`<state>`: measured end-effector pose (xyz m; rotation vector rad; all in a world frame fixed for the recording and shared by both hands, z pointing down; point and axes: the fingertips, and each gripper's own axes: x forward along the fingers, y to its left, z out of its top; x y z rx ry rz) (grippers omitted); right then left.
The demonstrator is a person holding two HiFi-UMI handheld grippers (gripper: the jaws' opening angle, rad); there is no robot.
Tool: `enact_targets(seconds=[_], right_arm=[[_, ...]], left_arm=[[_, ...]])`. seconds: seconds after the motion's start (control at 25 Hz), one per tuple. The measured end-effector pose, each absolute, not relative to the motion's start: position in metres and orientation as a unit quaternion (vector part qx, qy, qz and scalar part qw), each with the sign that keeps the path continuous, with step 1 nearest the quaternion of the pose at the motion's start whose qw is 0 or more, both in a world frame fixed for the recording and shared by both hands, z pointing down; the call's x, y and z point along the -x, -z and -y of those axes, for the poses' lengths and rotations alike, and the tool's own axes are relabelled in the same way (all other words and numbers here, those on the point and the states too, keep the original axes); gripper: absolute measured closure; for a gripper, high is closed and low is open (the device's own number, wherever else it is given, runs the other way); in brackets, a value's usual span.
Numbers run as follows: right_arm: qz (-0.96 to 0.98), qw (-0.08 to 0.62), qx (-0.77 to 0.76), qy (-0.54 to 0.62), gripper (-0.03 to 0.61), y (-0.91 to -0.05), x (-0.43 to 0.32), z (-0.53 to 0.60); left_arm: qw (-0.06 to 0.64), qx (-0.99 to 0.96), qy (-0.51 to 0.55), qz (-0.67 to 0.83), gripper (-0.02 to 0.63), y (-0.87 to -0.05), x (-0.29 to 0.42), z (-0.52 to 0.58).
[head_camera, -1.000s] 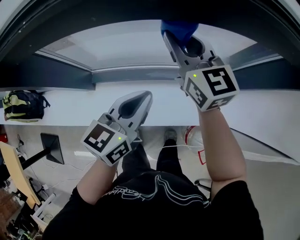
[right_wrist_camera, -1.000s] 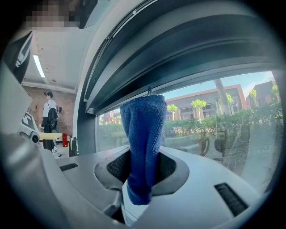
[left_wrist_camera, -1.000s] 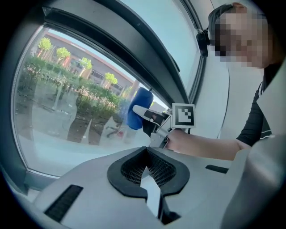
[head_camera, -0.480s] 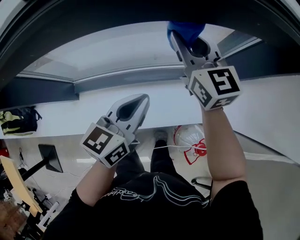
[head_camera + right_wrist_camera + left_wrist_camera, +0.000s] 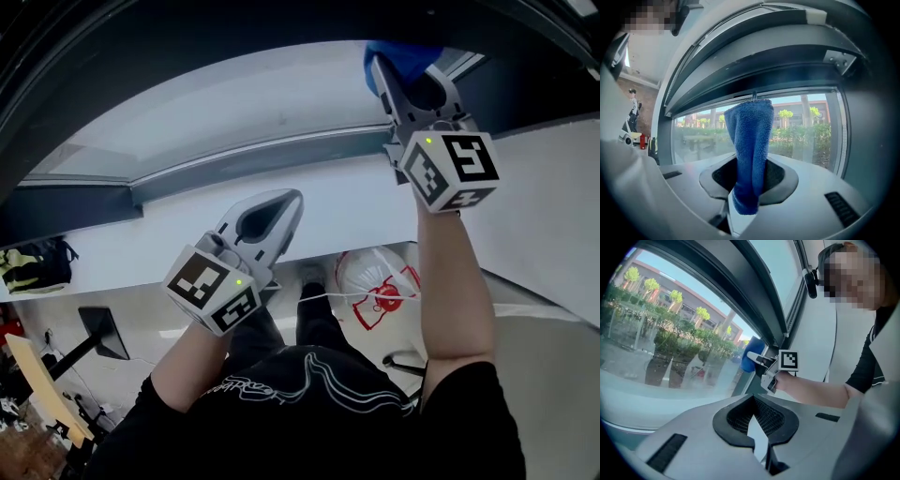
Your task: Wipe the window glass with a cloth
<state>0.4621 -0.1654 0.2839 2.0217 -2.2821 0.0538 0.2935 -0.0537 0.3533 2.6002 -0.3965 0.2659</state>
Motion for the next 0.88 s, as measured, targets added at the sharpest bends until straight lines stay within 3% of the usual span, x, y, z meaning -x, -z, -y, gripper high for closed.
enact_targets(seconds=[0.44,0.88], right_arm=[[0.67,0.036,-0.741,-0.034,0.486,-0.276,-0.533,0.151],[0.677,0.048,-0.735,-0.009,0.486,-0.279,-0.493,0.133]], left_arm=[[0.248,-0.953,-0.103,0.141,0.609,-0.348,-0.297,0.047],[0.249,-0.951,-0.089,0.159,0.609,-0.357,-0.249,0.05]])
